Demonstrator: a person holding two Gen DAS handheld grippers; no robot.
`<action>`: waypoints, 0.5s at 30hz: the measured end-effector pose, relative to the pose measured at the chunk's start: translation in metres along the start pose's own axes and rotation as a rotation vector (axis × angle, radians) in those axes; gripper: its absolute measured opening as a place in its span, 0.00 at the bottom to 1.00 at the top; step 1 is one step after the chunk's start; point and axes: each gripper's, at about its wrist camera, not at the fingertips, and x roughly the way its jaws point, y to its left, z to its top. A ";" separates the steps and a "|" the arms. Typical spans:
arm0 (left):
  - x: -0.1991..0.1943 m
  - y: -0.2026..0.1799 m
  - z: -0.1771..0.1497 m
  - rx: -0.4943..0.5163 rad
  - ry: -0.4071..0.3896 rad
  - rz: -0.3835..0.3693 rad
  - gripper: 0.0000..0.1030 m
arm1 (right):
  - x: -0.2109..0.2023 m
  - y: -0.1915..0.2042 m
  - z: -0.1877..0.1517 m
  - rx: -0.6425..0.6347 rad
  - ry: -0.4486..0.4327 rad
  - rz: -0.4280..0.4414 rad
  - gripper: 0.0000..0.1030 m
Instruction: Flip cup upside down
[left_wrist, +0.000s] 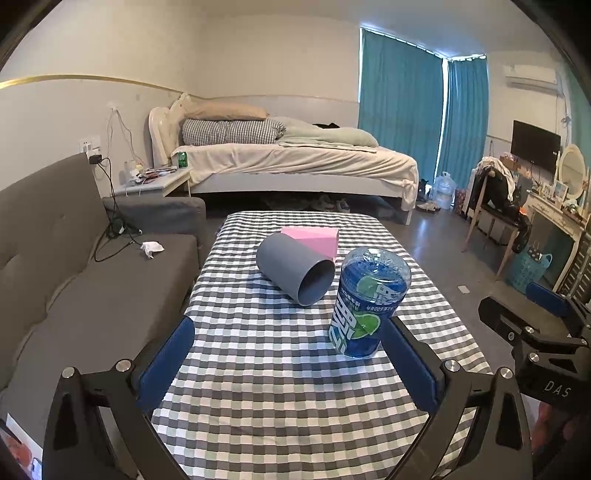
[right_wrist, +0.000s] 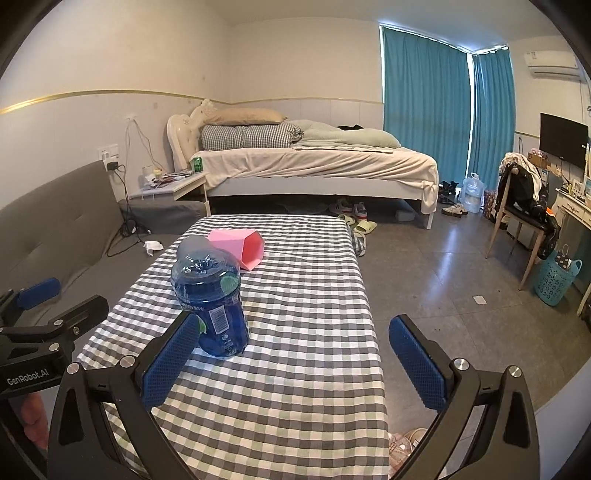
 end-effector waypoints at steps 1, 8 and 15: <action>0.000 0.000 0.000 0.001 0.002 0.002 1.00 | 0.000 0.000 0.000 0.000 0.000 -0.001 1.00; 0.000 0.001 0.001 0.001 0.010 0.010 1.00 | 0.003 0.000 -0.002 0.000 0.019 -0.010 1.00; -0.001 0.000 0.001 0.003 0.006 0.018 1.00 | 0.002 -0.001 -0.001 0.002 0.013 -0.011 1.00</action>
